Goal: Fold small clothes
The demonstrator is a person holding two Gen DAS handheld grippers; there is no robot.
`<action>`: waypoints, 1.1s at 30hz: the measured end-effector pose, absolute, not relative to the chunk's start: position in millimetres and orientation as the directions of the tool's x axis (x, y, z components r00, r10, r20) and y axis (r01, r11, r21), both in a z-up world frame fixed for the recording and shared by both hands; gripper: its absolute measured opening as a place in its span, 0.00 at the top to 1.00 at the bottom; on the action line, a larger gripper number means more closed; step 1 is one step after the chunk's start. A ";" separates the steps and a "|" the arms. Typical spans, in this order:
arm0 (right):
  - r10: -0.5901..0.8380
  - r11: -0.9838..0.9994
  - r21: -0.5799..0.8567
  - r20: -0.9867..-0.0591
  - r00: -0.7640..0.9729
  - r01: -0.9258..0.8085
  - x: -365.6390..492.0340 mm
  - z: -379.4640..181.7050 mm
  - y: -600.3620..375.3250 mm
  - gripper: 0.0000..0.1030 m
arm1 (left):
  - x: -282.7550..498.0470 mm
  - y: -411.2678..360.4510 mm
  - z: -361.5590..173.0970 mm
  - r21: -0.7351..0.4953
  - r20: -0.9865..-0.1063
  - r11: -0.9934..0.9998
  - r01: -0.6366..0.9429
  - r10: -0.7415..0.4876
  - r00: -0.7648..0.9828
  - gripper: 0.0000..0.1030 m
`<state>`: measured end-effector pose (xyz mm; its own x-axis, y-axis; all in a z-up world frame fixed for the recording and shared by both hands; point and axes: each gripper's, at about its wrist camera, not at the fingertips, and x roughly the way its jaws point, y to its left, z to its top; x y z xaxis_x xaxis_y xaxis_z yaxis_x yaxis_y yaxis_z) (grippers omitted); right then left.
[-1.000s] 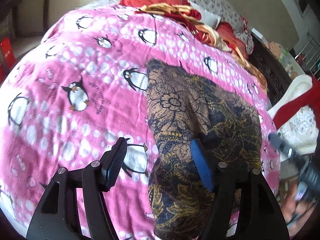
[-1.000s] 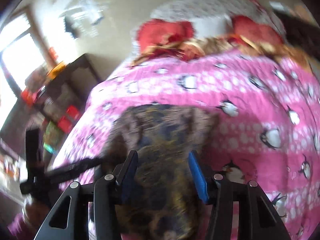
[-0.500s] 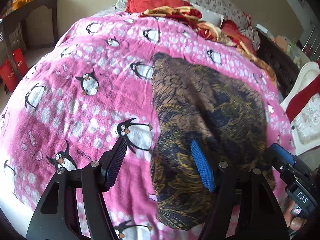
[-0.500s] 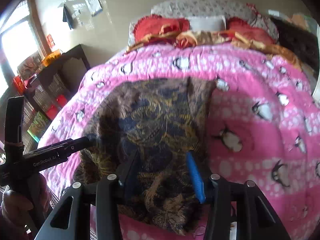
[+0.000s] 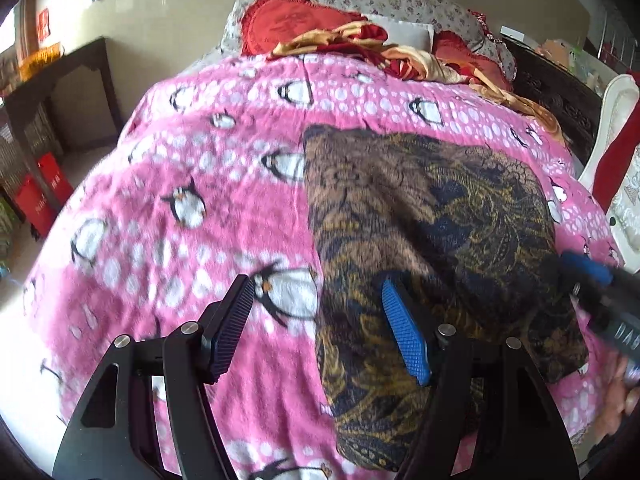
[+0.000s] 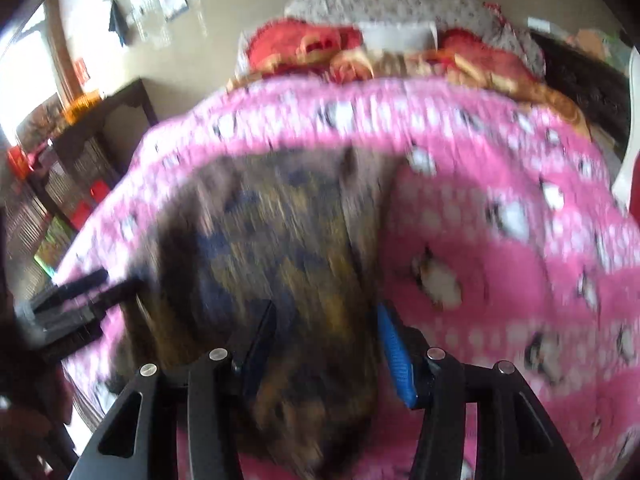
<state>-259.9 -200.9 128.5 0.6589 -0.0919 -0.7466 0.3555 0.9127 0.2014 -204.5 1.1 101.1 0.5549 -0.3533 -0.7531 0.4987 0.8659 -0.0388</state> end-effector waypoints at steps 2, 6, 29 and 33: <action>-0.104 0.916 0.201 -0.716 0.690 0.347 -247.3 143.5 -200.3 0.50 | -200.6 -3.1 109.2 -0.018 -0.734 0.860 0.510 -0.358 0.577 0.34; -0.074 0.926 0.211 -0.711 0.699 0.313 -209.4 143.6 -200.6 0.49 | -189.4 -7.0 111.1 -0.032 -0.731 0.862 0.506 -0.365 0.576 0.34; -0.052 0.862 0.278 -0.783 0.620 0.424 -226.9 92.4 -227.4 0.40 | -176.8 -17.5 88.1 -0.027 -0.753 0.860 0.509 -0.353 0.556 0.32; -0.107 0.873 0.246 -0.746 0.657 0.421 -235.7 117.9 -220.4 0.39 | -178.8 -11.4 97.5 -0.045 -0.748 0.866 0.497 -0.360 0.559 0.32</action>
<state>-235.7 -220.4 117.9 0.6574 -0.1066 -0.7460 0.4210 0.8730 0.2461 -178.8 -11.4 97.5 0.5585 -0.3595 -0.7475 0.4974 0.8664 -0.0451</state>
